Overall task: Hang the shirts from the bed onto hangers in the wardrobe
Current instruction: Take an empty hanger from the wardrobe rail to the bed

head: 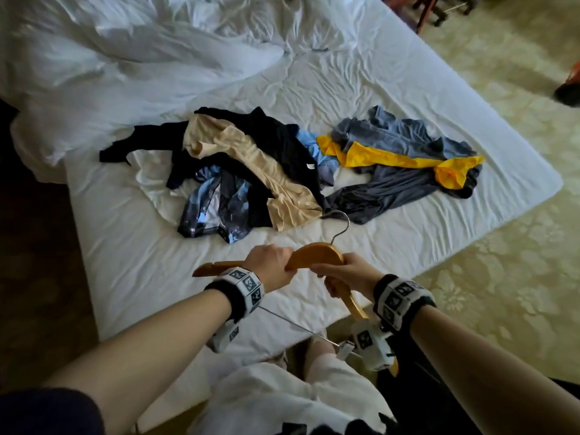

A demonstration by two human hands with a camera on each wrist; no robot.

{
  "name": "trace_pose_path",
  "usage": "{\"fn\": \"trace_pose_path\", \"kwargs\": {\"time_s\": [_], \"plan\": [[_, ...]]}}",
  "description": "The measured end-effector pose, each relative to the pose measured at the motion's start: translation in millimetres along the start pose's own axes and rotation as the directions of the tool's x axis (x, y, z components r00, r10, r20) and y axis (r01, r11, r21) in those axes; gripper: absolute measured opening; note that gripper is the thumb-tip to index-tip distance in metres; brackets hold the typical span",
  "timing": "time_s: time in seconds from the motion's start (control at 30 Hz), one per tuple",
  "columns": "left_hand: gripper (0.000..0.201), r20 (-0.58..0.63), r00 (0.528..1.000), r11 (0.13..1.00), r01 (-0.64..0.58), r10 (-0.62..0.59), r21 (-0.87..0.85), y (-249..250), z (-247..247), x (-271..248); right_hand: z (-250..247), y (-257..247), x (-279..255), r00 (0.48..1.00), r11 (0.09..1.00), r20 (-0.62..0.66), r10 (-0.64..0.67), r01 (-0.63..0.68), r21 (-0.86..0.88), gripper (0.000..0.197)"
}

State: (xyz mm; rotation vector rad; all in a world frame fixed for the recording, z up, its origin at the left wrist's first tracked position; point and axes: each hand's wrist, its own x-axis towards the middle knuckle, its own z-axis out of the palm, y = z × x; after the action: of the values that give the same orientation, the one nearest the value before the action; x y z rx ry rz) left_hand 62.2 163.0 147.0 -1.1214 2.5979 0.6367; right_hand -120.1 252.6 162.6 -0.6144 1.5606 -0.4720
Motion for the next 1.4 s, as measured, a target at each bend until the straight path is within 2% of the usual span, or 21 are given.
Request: {"fn": "trace_pose_path", "kwargs": {"time_s": [0.07,0.17,0.23,0.27,0.33,0.37,0.43,0.5,0.6,0.67,0.77,0.8,0.9,0.93,1.03,1.13,1.27,1.33,1.4], "plan": [[0.024,0.019,0.997,0.996,-0.075,0.074,0.050,-7,-5,32,-14,-20,21,0.998,0.995,0.067,-0.005,-0.002,0.100,0.051],[0.027,0.046,0.986,0.982,-0.166,0.163,0.092,-17,-8,80,-34,-41,60,0.984,0.972,0.169,0.062,-0.099,0.215,0.062],[0.031,0.006,0.980,0.977,-0.200,0.200,0.075,-25,-6,110,-47,-48,87,0.982,0.958,0.168,0.084,-0.126,0.258,0.063],[0.040,-0.033,0.974,0.970,-0.221,0.225,0.098,-29,-4,125,-53,-47,102,0.990,0.954,0.121,0.071,-0.103,0.281,0.062],[0.071,-0.079,0.976,0.970,-0.187,0.201,0.158,-38,6,154,-66,-41,137,0.997,0.946,-0.073,-0.009,0.032,0.323,0.061],[0.084,-0.090,0.983,0.979,-0.145,0.158,0.143,-42,12,169,-73,-37,155,0.981,0.942,-0.181,-0.065,0.120,0.314,0.061],[0.095,-0.057,0.996,0.988,-0.067,0.076,0.136,-50,31,197,-85,-31,191,0.931,0.938,-0.334,-0.151,0.241,0.248,0.059],[0.093,0.046,0.999,0.988,-0.016,0.009,0.152,-55,53,224,-97,-24,220,0.891,0.944,-0.420,-0.172,0.271,0.188,0.049],[0.087,0.152,0.985,0.986,0.055,-0.080,0.157,-64,85,266,-115,-12,262,0.869,0.959,-0.459,-0.183,0.262,0.113,0.042],[0.085,0.167,0.976,0.984,0.120,-0.142,0.134,-70,112,291,-125,-3,291,0.861,0.971,-0.477,-0.178,0.232,0.057,0.042],[0.081,0.120,0.974,0.972,0.169,-0.190,0.160,-77,148,318,-128,4,318,0.840,0.978,-0.519,-0.161,0.207,0.032,0.044],[0.074,0.108,0.971,0.968,0.196,-0.214,0.157,-78,156,324,-128,5,322,0.833,0.977,-0.528,-0.165,0.210,0.027,0.044],[0.027,0.036,0.971,0.964,0.230,-0.237,0.137,-77,165,334,-128,8,320,0.839,0.974,-0.512,-0.183,0.224,0.019,0.041],[0.018,0.009,0.972,0.965,0.230,-0.233,0.127,-76,165,334,-128,8,318,0.849,0.974,-0.495,-0.185,0.226,0.023,0.040],[0.016,-0.059,0.969,0.969,0.244,-0.241,0.042,-70,157,325,-132,8,311,0.899,0.974,-0.397,-0.188,0.222,0.042,0.048],[0.025,-0.048,0.944,0.934,0.315,-0.327,-0.168,-67,130,310,-131,0,294,0.920,0.971,-0.318,-0.230,0.240,-0.007,0.050],[0.023,-0.013,0.872,0.750,0.413,-0.490,-0.517,-69,73,292,-119,-14,265,0.895,0.956,-0.339,-0.290,0.283,-0.071,0.044],[0.020,-0.012,0.857,0.691,0.407,-0.516,-0.598,-71,40,281,-111,-32,254,0.869,0.935,-0.345,-0.355,0.337,-0.113,0.047],[0.028,-0.002,0.856,0.628,0.378,-0.518,-0.680,-74,7,267,-101,-58,249,0.840,0.911,-0.356,-0.410,0.392,-0.126,0.051]]}}
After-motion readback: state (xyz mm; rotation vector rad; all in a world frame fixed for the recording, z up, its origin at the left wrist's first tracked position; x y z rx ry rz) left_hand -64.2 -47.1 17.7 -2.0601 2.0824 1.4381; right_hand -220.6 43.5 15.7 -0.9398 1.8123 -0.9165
